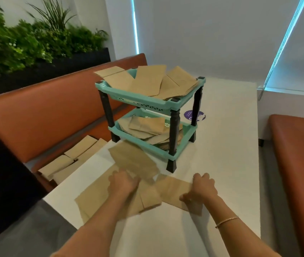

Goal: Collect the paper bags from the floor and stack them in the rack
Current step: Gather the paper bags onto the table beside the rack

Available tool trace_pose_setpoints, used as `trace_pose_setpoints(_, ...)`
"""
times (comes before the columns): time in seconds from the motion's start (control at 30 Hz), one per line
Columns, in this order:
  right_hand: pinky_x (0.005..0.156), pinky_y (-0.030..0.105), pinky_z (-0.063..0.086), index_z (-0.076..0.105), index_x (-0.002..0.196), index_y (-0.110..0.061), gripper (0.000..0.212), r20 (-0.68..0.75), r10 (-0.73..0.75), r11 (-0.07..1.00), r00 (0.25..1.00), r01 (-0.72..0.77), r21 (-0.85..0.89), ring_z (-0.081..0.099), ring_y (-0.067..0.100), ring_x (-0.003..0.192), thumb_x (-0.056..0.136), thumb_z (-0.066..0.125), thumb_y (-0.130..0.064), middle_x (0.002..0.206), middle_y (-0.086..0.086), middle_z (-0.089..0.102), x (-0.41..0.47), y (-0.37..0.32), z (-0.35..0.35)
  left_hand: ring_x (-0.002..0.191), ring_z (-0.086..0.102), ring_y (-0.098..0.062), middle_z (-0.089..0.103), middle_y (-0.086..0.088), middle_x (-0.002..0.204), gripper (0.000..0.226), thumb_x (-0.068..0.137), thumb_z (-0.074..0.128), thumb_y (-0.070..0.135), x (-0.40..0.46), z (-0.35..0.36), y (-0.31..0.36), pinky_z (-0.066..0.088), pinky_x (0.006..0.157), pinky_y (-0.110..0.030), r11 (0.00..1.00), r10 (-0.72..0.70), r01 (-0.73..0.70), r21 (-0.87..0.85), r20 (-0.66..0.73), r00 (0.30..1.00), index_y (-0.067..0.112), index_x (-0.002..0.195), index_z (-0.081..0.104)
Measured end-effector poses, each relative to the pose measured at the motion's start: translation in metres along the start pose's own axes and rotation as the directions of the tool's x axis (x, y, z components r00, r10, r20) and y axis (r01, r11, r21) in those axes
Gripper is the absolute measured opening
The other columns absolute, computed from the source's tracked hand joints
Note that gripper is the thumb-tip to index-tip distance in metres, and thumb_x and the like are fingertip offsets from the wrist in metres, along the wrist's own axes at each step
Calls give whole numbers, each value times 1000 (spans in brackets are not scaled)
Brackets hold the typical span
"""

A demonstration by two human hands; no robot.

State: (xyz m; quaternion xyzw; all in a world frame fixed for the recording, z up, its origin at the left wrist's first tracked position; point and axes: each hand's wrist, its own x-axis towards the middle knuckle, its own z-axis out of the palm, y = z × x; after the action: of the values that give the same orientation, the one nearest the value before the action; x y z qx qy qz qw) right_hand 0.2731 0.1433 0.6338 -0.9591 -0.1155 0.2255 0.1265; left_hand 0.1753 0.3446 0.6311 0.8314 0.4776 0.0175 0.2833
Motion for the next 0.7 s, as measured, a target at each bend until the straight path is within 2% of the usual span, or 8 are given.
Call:
trace_pose_setpoints(0.07, 91, 32, 50, 38, 126, -15, 91, 16, 68, 997, 998, -69, 38, 48, 24, 110, 55, 84, -51, 120, 7, 44, 5, -5, 2, 119, 38, -28, 40, -6, 127, 88, 58, 68, 72, 4, 2, 3, 42, 92, -40, 983, 36, -48, 175, 73, 997, 27, 129, 41)
trace_pose_setpoints(0.13, 87, 31, 51, 43, 118, -16, 86, 30, 112, 993, 993, -113, 27, 54, 20, 100, 51, 85, -51, 105, 3, 51, 7, -7, 1, 124, 33, -28, 35, -7, 132, 95, 53, 68, 75, 5, 4, 8, 40, 96, -41, 946, 82, -112, 306, 107, 991, 26, 130, 42)
trace_pose_setpoints(0.27, 85, 28, 47, 52, 100, -20, 70, 31, 183, 981, 983, -180, -76, 55, 18, 99, 51, 80, -62, 95, -3, 54, 4, -8, -2, 119, 39, -23, 42, -6, 127, 82, 64, 64, 69, 11, 4, 12, 40, 100, -37, 882, 257, -292, 369, 141, 956, 17, 126, 47)
trace_pose_setpoints(0.37, 72, 25, 45, 56, 101, -19, 67, 38, 171, 983, 984, -168, -74, 54, 16, 91, 54, 78, -62, 93, -3, 55, 0, -6, -1, 96, 53, -17, 55, -3, 106, 59, 77, 57, 58, 14, -2, 12, 49, 86, -30, 829, 365, -405, 385, 175, 914, 14, 117, 52)
trace_pose_setpoints(0.47, 68, 23, 41, 60, 108, -16, 60, 27, 133, 991, 991, -132, -37, 50, 15, 86, 63, 78, -51, 98, -1, 57, -3, -1, -1, 91, 55, -18, 57, -2, 102, 58, 77, 55, 58, 18, -5, 14, 49, 81, -30, 740, 432, -490, 461, 232, 871, 17, 118, 50)
trace_pose_setpoints(0.53, 67, 20, 40, 61, 107, -15, 48, 24, 102, 994, 994, -102, -28, 51, 15, 87, 69, 76, -41, 104, 1, 60, -5, 2, -1, 94, 51, -17, 52, -3, 107, 57, 75, 58, 55, 22, -4, 15, 47, 82, -30, 742, 426, -507, 438, 276, 862, 19, 119, 49)
trace_pose_setpoints(0.63, 58, 17, 37, 62, 99, -13, 22, -1, 58, 998, 998, -58, -2, 52, 17, 87, 78, 60, -16, 94, 1, 57, -12, 6, -3, 96, 49, -16, 50, -2, 109, 45, 76, 66, 43, 23, 0, 18, 47, 82, -28, 817, 411, -474, 327, 247, 878, 18, 112, 53)
trace_pose_setpoints(0.7, 64, 19, 39, 63, 102, -10, 27, -13, 57, 998, 998, -57, 29, 50, 17, 85, 78, 51, -8, 92, 0, 56, -18, 9, -5, 90, 54, -14, 55, -1, 102, 28, 81, 64, 34, 22, 0, 19, 52, 82, -29, 879, 369, -415, 234, 215, 904, 16, 101, 58)
